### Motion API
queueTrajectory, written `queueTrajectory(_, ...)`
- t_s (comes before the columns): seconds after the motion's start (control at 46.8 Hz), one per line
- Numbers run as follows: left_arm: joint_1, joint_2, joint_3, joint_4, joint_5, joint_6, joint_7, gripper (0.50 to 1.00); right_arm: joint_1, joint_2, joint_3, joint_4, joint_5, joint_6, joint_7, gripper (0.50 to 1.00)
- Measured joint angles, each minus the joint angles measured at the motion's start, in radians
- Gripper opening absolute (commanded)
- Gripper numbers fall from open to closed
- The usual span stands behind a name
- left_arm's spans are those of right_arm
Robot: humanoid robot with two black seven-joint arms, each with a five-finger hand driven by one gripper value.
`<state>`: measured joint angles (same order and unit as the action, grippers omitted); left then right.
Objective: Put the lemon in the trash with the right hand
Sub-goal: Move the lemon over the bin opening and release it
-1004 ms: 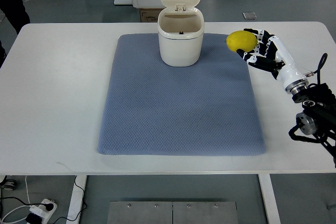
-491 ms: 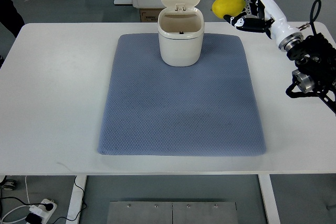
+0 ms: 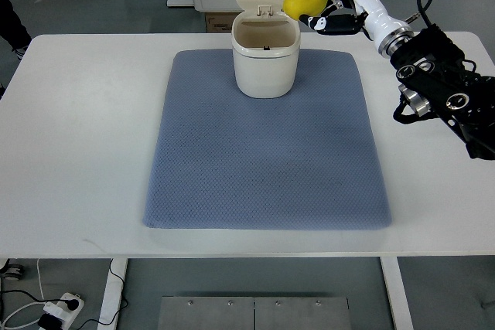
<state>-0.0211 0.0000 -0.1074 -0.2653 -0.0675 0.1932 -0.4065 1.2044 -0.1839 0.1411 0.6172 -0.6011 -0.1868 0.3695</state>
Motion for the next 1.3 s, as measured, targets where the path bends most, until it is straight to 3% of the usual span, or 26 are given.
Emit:
queueTrajectory(0.641, -0.001, 0.0, 0.0, 0.0, 0.0, 0.0, 0.0, 1.0, 0.039, 0.18, -0.115, -0.171, -0.003, -0.039, -0.012, 0.5)
queueTrajectory(0.962, 0.0, 0.0, 0.0, 0.0, 0.0, 0.0, 0.0, 1.0, 0.026, 0.184, -0.117, -0.175, 0.003, -0.05, -0.014, 0.5)
queueTrajectory(1.004, 0.0, 0.0, 0.0, 0.0, 0.0, 0.0, 0.0, 1.0, 0.025, 0.184, -0.116, -0.175, 0.005, -0.05, -0.015, 0.635)
queueTrajectory(1.111, 0.0, 0.0, 0.0, 0.0, 0.0, 0.0, 0.0, 1.0, 0.014, 0.184, -0.112, -0.175, 0.007, -0.05, -0.014, 0.916)
queueTrajectory(1.218, 0.0, 0.0, 0.0, 0.0, 0.0, 0.0, 0.0, 1.0, 0.003, 0.184, -0.109, -0.175, 0.007, -0.05, -0.013, 0.989)
queueTrajectory(1.303, -0.001, 0.0, 0.0, 0.0, 0.0, -0.001, 0.0, 1.0, 0.0, 0.184, -0.107, -0.175, 0.008, -0.05, -0.012, 0.995)
